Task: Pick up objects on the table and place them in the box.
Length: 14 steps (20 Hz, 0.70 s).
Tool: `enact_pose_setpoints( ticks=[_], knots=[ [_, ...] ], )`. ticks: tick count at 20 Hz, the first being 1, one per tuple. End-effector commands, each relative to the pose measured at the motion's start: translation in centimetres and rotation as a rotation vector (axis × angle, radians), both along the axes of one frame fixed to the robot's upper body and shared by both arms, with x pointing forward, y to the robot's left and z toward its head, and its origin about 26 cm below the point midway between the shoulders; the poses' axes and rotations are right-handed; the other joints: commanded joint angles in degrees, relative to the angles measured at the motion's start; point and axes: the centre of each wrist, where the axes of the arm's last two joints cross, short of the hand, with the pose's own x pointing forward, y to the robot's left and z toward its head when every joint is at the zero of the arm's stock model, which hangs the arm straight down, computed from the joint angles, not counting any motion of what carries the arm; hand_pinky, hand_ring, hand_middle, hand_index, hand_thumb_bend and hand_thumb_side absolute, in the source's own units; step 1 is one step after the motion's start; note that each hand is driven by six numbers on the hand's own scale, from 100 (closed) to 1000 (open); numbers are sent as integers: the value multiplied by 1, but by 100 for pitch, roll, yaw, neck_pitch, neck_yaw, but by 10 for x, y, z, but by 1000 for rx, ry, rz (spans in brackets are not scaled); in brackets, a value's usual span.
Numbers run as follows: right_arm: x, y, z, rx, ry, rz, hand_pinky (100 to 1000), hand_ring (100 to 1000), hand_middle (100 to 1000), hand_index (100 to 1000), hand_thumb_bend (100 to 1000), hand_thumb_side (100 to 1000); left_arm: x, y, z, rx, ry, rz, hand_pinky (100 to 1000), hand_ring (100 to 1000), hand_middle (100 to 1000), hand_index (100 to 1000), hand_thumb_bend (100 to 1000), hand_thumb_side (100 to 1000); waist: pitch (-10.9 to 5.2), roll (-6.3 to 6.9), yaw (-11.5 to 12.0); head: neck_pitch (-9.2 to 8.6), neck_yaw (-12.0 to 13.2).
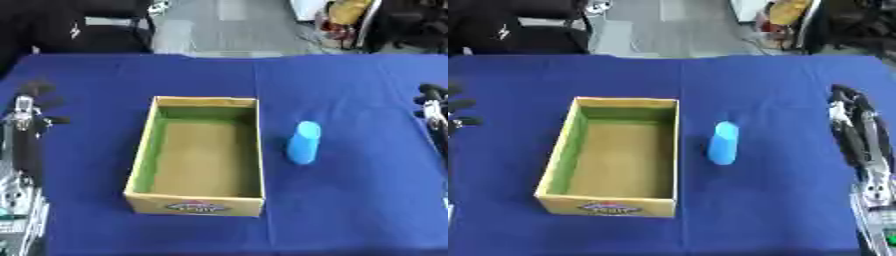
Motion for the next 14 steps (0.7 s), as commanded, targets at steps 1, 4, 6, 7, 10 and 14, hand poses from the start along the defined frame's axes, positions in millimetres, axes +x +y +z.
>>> enact_pose_setpoints(
  ticks=[1, 4, 6, 7, 10, 14],
  knots=[
    [2, -3, 12, -25, -32, 1, 755, 806, 826, 858, 100, 806, 2, 0, 9, 12, -28, -14, 553, 705, 789, 886, 522, 1000, -46, -1, 2, -21, -11],
    [2, -3, 12, -27, -33, 2, 754, 807, 826, 858, 100, 807, 1, 0, 9, 13, -29, -14, 553, 705, 789, 885, 525, 1000, -48, -1, 1, -21, -16],
    [2, -3, 12, -27, -33, 3, 755, 807, 826, 858, 100, 807, 1, 0, 9, 13, -29, -15, 554, 705, 789, 885, 525, 1000, -48, 0, 2, -21, -22],
    [2, -3, 12, -27, -33, 4, 755, 807, 826, 858, 100, 807, 1, 0, 9, 14, -28, -15, 553, 704, 788, 885, 525, 1000, -47, 0, 2, -21, -25],
    [2, -3, 12, -27, -31, 6, 755, 807, 827, 858, 100, 807, 2, -1, 9, 14, -27, -17, 554, 703, 788, 885, 526, 1000, -45, 1, 0, -21, -35],
    [2, -2, 12, -27, -31, 9, 756, 807, 827, 858, 100, 807, 2, -1, 9, 16, -26, -19, 553, 703, 788, 885, 528, 1000, -41, -7, -1, -21, -253]
  ],
)
